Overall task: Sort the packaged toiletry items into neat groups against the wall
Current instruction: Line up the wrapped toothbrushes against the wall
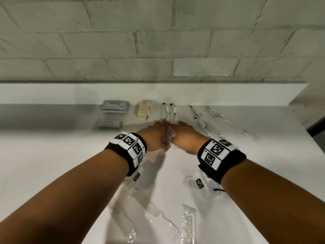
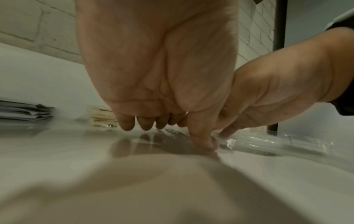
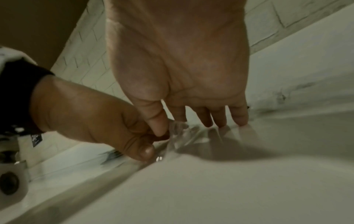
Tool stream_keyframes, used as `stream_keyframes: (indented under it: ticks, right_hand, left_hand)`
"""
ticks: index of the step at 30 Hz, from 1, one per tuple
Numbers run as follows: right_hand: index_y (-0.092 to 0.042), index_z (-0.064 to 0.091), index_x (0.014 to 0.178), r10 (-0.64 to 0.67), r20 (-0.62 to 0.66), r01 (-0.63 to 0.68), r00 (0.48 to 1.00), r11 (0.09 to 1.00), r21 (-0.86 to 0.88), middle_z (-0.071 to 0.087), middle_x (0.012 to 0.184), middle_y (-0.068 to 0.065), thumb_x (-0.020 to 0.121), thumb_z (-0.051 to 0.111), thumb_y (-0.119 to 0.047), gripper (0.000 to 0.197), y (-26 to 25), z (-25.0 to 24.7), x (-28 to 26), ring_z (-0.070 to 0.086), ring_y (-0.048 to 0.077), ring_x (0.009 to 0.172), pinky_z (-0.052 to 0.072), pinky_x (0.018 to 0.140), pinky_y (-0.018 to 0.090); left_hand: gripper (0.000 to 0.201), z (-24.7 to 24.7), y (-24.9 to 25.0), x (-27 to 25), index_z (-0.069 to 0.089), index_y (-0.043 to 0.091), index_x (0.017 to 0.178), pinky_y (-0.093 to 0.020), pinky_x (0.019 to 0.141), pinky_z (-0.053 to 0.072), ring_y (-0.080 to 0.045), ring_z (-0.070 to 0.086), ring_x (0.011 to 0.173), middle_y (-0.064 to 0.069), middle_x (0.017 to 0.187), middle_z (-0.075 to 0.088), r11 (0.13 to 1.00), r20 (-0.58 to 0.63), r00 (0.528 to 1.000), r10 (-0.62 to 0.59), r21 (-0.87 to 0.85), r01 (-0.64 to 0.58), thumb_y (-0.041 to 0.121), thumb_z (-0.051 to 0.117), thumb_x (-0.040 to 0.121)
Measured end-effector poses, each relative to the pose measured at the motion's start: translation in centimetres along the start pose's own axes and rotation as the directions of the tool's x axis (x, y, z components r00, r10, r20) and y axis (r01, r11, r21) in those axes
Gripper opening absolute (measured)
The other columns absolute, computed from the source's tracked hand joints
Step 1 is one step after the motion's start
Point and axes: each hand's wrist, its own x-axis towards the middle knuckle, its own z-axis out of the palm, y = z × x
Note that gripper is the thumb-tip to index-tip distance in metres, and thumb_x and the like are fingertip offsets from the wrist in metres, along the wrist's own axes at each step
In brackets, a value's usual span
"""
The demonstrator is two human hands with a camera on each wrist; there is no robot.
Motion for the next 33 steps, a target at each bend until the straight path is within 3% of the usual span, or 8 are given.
stream_keyframes:
  ticks: [2,5,9,12,16,21,29,33]
  right_hand:
    - [-0.027,0.036,0.145,0.004,-0.098,0.002,0.995,0.998,0.06,0.037,0.147,0.014,0.092,0.049,-0.032,0.055,1.4,-1.3,-0.5,0.037,0.034,0.134,0.034,0.11,0.045]
    - [-0.019,0.057,0.126,0.099,-0.308,-0.102,0.946,0.995,0.009,0.056,0.124,0.014,0.089,0.049,-0.028,0.039,4.8,-3.4,-1.8,0.055,0.033,0.112,0.048,0.094,0.039]
    - [-0.02,0.057,0.103,0.283,-0.103,-0.301,0.953,0.91,-0.284,0.066,0.104,0.007,0.09,0.055,-0.02,0.014,6.9,-4.5,-3.5,0.064,0.026,0.097,0.045,0.077,0.028]
    - [-0.009,0.062,0.113,0.362,-0.061,-0.365,0.93,0.89,-0.272,0.066,0.112,0.008,0.088,0.062,-0.019,0.027,7.7,-4.7,-3.1,0.062,0.026,0.103,0.043,0.073,0.028]
    - [-0.001,0.06,0.118,0.346,-0.076,-0.354,0.935,0.909,-0.219,0.062,0.121,0.015,0.085,0.055,-0.004,0.033,7.2,-5.4,-2.4,0.06,0.031,0.11,0.046,0.083,0.033]
    - [-0.003,0.064,0.102,0.187,-0.184,-0.193,0.965,0.981,-0.017,0.067,0.102,0.013,0.09,0.055,-0.044,0.043,5.7,-5.3,-1.2,0.061,0.031,0.101,0.043,0.08,0.031]
    - [-0.026,0.049,0.136,-0.053,-0.069,0.037,0.996,0.976,-0.212,0.048,0.141,0.001,0.095,0.048,-0.038,0.043,4.1,-3.5,-2.8,0.045,0.023,0.13,0.037,0.107,0.035]
    - [-0.017,0.058,0.122,0.058,-0.091,-0.081,0.994,0.958,-0.276,0.052,0.124,0.009,0.086,0.053,-0.056,0.053,3.2,-2.4,-1.8,0.054,0.031,0.115,0.046,0.092,0.039]
  left_hand:
    - [0.085,0.1,0.2,-0.2,-0.004,0.008,0.152,-0.044,0.12,0.011,-0.029,0.0,0.149,-0.011,0.161,-0.006,0.996,-0.045,0.998,0.035,0.086,-0.031,0.043,0.047,0.094]
    - [0.077,0.3,1.2,-0.6,-0.002,0.018,0.153,-0.041,0.121,0.006,-0.027,-0.004,0.149,-0.006,0.161,-0.01,0.994,-0.074,0.992,0.101,0.05,-0.097,0.041,0.046,0.097]
    - [0.079,0.8,1.8,0.1,0.0,0.025,0.154,-0.041,0.119,0.003,-0.025,-0.007,0.149,-0.003,0.161,-0.013,0.988,0.002,0.991,0.133,0.08,-0.133,0.048,0.047,0.095]
    - [0.08,0.8,1.7,0.6,-0.001,0.024,0.154,-0.038,0.119,0.002,-0.022,-0.008,0.149,-0.001,0.161,-0.015,0.992,0.009,0.995,0.104,0.07,-0.104,0.048,0.048,0.095]
    - [0.082,0.7,1.7,0.6,0.0,0.023,0.154,-0.037,0.119,0.002,-0.021,-0.007,0.149,-0.001,0.161,-0.014,0.993,-0.006,0.995,0.101,0.062,-0.101,0.048,0.049,0.094]
    - [0.087,0.7,1.6,0.3,0.0,0.022,0.154,-0.039,0.12,0.0,-0.022,-0.011,0.148,0.0,0.161,-0.014,0.992,-0.028,0.992,0.119,0.043,-0.118,0.051,0.052,0.091]
    - [0.092,0.7,1.5,0.4,-0.003,0.013,0.153,-0.04,0.12,0.001,-0.021,-0.011,0.148,-0.005,0.161,-0.014,0.99,-0.03,0.992,0.122,0.074,-0.12,0.054,0.051,0.09]
    - [0.093,0.8,1.3,0.6,-0.002,0.012,0.153,-0.041,0.12,0.001,-0.022,-0.01,0.148,-0.006,0.161,-0.012,0.991,-0.016,0.994,0.111,0.072,-0.11,0.054,0.051,0.09]
